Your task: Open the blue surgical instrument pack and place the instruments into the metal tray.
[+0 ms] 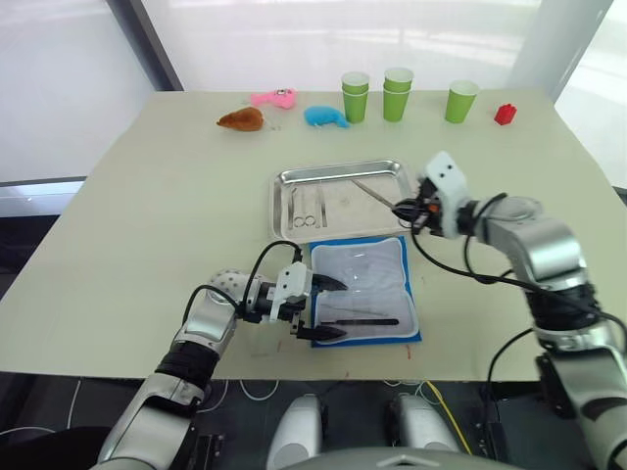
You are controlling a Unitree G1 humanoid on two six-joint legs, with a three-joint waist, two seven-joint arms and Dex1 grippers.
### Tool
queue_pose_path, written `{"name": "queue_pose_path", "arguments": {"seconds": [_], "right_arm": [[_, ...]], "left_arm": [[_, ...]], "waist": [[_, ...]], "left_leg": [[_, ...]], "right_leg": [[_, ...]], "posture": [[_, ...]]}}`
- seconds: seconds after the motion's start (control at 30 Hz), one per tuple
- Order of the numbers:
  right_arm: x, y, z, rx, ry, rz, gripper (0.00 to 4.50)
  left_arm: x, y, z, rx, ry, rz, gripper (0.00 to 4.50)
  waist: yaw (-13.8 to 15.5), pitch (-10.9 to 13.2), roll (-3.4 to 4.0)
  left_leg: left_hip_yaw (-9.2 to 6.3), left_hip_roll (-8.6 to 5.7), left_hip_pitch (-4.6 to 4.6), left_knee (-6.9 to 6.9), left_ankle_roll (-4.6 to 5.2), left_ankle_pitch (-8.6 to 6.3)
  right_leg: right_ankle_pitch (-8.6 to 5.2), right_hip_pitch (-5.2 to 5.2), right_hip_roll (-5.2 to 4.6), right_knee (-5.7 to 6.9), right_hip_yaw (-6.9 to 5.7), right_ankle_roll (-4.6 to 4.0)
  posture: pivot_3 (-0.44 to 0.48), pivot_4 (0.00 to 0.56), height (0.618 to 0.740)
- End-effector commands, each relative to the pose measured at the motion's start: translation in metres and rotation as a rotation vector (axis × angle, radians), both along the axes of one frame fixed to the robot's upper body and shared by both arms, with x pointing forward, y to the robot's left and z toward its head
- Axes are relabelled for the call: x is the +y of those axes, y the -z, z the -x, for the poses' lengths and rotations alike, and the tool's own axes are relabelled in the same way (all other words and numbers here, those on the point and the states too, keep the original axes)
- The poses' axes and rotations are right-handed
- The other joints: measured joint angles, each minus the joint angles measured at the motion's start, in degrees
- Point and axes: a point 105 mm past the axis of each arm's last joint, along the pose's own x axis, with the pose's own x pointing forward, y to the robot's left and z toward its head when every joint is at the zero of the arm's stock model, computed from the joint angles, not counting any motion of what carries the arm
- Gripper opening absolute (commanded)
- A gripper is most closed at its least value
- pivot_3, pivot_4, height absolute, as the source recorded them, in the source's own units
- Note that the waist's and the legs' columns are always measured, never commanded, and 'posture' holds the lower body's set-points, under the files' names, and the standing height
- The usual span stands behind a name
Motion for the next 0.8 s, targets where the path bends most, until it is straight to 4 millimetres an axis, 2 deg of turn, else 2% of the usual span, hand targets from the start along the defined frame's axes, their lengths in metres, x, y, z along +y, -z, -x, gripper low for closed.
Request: {"name": "queue_pose_path", "arguments": {"seconds": [0.03,0.17,0.33,0.57,0.8], "right_arm": [[0.011,-0.017,-0.021,-0.075,0.092,-0.025,0.03],[0.027,-0.004,-0.035,-0.048,0.141,-0.016,0.03],[0.047,0.014,-0.043,-0.003,0.155,-0.001,0.03],[0.059,0.03,-0.05,0.077,0.178,-0.008,0.03],[0.059,0.04,-0.058,0.128,0.218,0.006,0.03]], "left_arm": [[0.011,0.061,0.025,0.249,-0.06,-0.161,4.5],[0.01,0.061,0.025,0.248,-0.062,-0.16,4.5],[0.012,0.061,0.028,0.25,-0.06,-0.164,4.5],[0.013,0.061,0.026,0.249,-0.073,-0.163,4.5],[0.011,0.06,0.028,0.25,-0.076,-0.157,4.5]], "waist": [[0.1,0.0,0.0],[0.1,0.0,0.0],[0.0,0.0,0.01],[-0.1,0.0,0.01],[-0.1,0.0,0.01]], "left_leg": [[0.0,0.0,0.0,0.0,0.01,0.0],[0.01,-0.05,-0.03,0.0,0.04,0.02],[-0.01,-0.07,-0.05,0.0,0.04,0.02],[-0.02,-0.06,-0.05,0.0,0.04,0.03],[0.01,-0.07,-0.09,-0.01,0.05,0.03]], "right_leg": [[0.0,0.0,0.0,0.0,0.0,0.0],[0.01,0.02,-0.02,-0.04,0.06,0.02],[0.02,0.01,-0.02,-0.02,0.08,0.02],[0.02,0.0,-0.01,-0.02,0.08,0.02],[0.02,0.0,-0.02,-0.03,0.12,0.03]], "posture": [[0.0,0.15,0.74],[0.0,0.15,0.74],[0.0,0.15,0.74],[0.0,0.15,0.74],[0.0,0.15,0.74]]}}
